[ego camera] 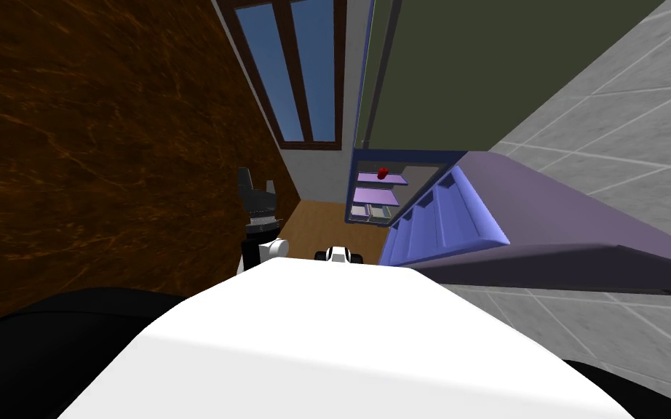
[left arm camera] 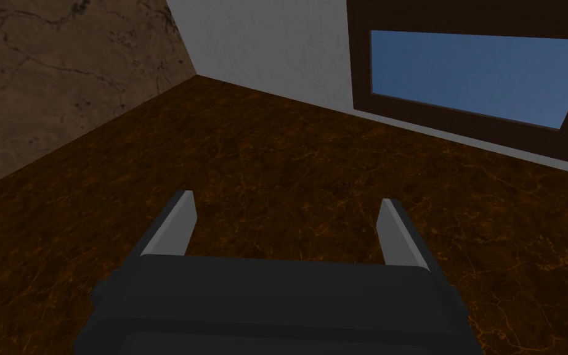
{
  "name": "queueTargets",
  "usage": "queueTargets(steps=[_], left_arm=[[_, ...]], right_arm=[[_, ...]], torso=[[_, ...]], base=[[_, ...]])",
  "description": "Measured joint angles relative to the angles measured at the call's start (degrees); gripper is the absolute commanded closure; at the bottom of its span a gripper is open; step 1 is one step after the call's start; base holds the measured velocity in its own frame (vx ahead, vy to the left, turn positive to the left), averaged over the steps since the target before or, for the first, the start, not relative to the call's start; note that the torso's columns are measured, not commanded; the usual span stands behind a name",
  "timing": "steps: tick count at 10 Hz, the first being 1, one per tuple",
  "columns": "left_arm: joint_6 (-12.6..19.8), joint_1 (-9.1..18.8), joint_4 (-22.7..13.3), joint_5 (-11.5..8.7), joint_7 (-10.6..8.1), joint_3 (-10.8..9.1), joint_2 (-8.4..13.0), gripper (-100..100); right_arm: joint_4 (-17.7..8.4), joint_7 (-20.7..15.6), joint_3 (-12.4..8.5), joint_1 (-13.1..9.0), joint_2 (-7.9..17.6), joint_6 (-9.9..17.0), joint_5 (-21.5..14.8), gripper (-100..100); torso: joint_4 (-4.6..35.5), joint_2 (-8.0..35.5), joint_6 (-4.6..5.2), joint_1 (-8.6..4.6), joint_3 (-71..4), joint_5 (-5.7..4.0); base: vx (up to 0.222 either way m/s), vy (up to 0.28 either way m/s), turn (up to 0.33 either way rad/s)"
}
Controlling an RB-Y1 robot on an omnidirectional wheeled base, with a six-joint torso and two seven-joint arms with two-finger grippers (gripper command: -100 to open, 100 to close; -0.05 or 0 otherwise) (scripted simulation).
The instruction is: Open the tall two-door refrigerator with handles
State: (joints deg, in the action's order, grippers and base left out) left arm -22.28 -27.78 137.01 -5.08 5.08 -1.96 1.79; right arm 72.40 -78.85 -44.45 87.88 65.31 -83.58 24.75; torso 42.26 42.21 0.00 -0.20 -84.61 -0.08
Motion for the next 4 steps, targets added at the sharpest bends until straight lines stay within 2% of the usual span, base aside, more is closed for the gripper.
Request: queueTargets(steps=[4], left_arm=[[0.0, 0.0, 0.0, 0.0, 0.0, 0.0, 0.0, 0]], right_arm=[[0.0, 0.0, 0.0, 0.0, 0.0, -0.1, 0.0, 0]], torso=[[0.0, 0.1, -0.01, 0.17, 0.0, 0.06]], base=[[0.0, 0.0, 0.0]])
